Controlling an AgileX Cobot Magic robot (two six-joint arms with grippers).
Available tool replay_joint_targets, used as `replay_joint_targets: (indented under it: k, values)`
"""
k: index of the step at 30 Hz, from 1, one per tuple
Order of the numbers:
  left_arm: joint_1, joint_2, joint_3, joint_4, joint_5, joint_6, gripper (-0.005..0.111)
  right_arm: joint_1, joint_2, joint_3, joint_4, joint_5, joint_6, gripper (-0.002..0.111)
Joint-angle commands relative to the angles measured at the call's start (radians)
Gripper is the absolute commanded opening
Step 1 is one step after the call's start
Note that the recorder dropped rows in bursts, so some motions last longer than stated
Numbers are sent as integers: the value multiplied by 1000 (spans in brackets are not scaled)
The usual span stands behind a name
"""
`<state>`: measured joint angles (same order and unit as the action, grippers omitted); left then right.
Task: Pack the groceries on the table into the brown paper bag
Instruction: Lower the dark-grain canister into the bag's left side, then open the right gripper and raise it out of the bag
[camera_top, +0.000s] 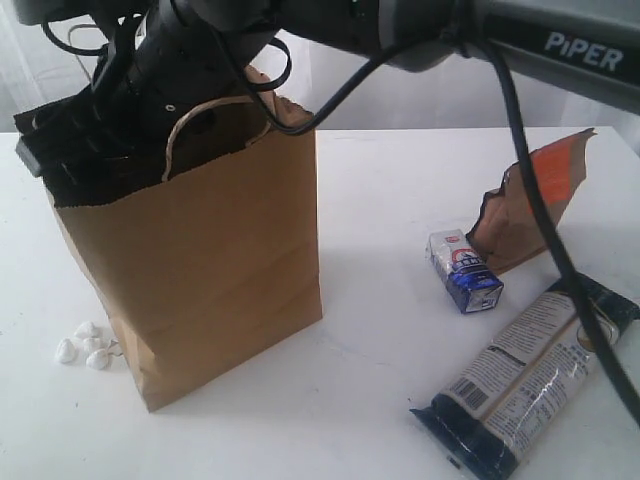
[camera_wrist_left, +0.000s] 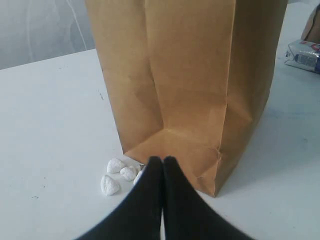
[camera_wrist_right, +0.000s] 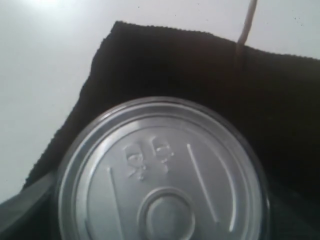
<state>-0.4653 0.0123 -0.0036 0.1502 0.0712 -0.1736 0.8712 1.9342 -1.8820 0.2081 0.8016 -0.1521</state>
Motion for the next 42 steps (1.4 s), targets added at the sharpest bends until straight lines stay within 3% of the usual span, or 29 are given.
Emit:
replay_joint_targets:
  k: [1, 4, 10, 23, 25, 29, 42]
  values:
    - [-6, -6, 4, 4, 2, -7, 0, 5, 9, -3, 3, 12, -11, 1]
    - [-6, -6, 4, 4, 2, -7, 0, 5, 9, -3, 5, 20, -11, 15]
    - [-6, -6, 4, 4, 2, -7, 0, 5, -13, -3, 5, 53, -28, 70]
    - [-6, -6, 4, 4, 2, -7, 0, 5, -60, -5, 3, 31, -81, 71]
    - [-6, -6, 4, 4, 2, -7, 0, 5, -60, -5, 3, 31, -84, 80]
    - [-6, -6, 4, 4, 2, -7, 0, 5, -60, -5, 1, 35, -84, 89]
    - [-6, -6, 4, 4, 2, -7, 0, 5, -108, -41, 1, -1, -84, 89]
